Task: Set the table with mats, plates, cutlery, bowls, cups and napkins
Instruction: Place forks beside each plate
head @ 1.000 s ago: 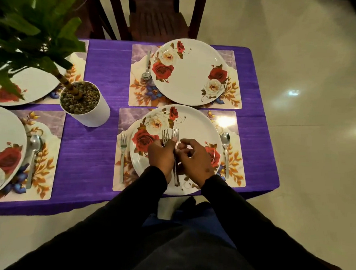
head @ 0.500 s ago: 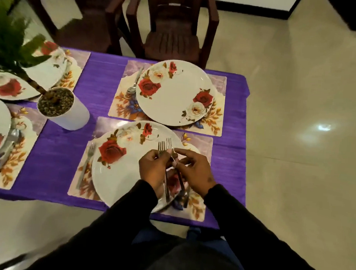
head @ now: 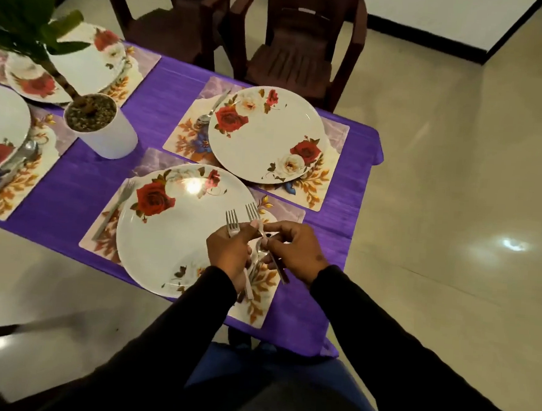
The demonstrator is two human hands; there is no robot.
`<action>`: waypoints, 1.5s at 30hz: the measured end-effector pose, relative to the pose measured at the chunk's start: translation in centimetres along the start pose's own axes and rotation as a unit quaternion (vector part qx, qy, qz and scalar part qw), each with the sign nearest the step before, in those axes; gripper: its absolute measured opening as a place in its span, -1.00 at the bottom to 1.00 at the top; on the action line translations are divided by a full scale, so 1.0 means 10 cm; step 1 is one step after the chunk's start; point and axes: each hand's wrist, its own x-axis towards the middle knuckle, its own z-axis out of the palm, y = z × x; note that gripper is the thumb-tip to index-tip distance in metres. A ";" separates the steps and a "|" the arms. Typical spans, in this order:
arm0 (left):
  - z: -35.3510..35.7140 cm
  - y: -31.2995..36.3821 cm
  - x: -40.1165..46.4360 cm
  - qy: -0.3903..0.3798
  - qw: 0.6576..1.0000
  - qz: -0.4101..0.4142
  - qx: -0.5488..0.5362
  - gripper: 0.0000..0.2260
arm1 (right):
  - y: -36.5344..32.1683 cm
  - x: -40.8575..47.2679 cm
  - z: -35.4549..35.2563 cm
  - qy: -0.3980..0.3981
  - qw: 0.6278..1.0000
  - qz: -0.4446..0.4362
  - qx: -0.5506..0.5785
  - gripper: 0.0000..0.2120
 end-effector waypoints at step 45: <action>2.69 -0.03 0.49 0.300 0.930 -0.037 -0.207 -0.94 | -0.89 2.75 -2.71 -0.303 0.852 -0.142 -0.404 -0.85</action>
